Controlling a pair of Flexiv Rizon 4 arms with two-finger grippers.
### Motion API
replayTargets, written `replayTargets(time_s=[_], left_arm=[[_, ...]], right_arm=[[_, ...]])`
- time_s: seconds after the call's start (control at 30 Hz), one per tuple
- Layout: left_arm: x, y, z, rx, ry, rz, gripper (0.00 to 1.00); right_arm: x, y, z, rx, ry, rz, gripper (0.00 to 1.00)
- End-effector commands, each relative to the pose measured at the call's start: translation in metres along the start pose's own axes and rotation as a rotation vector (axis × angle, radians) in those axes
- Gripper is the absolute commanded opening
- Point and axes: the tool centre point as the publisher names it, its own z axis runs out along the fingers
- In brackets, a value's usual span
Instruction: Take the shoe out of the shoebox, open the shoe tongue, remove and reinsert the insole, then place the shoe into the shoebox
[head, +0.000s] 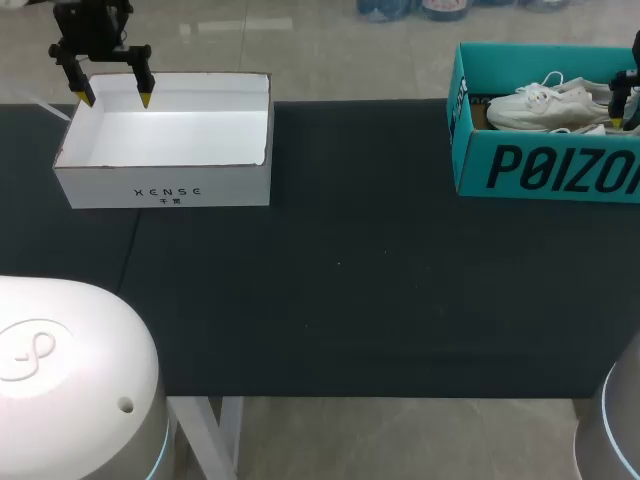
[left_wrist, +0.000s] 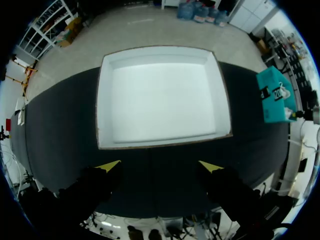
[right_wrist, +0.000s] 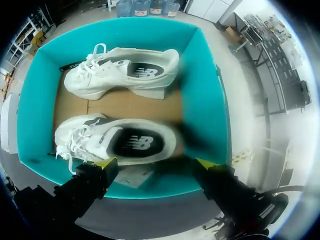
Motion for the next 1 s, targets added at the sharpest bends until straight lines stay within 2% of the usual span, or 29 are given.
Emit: replayTargets(time_s=[0.03, 0.17, 0.43, 0.73, 0.77, 0.8, 0.83, 0.87, 0.9, 1.0], left_arm=[[0.000, 0.001, 0.000, 0.001, -0.003, 0.000, 1.00], [0.000, 0.001, 0.000, 0.001, -0.003, 0.000, 1.00], [0.000, 0.001, 0.000, 0.001, -0.003, 0.000, 1.00], [0.000, 0.001, 0.000, 0.001, -0.003, 0.000, 1.00], [0.000, 0.001, 0.000, 0.001, -0.003, 0.000, 1.00], [0.000, 0.001, 0.000, 0.001, -0.003, 0.000, 1.00], [0.000, 0.001, 0.000, 0.001, -0.003, 0.000, 1.00], [0.000, 0.001, 0.000, 0.001, -0.003, 0.000, 1.00], [0.000, 0.001, 0.000, 0.001, -0.003, 0.000, 1.00], [0.000, 0.001, 0.000, 0.001, -0.003, 0.000, 1.00]], right_arm=[[-0.008, 0.003, 0.009, -0.007, 0.003, -0.004, 1.00], [-0.014, 0.007, 0.021, 0.003, 0.003, -0.008, 1.00], [-0.013, 0.013, 0.042, 0.034, 0.032, 0.001, 1.00], [-0.013, 0.018, 0.049, 0.047, 0.043, 0.001, 1.00], [-0.013, 0.018, 0.049, 0.045, 0.043, 0.002, 0.84], [-0.014, 0.017, 0.049, 0.043, 0.043, 0.004, 0.48], [-0.015, 0.017, 0.049, 0.041, 0.043, 0.005, 0.32], [-0.015, 0.016, 0.049, 0.038, 0.046, 0.010, 0.06], [-0.016, 0.015, 0.049, 0.037, 0.048, 0.010, 0.00], [-0.016, 0.012, 0.049, 0.036, 0.052, 0.010, 0.00]])
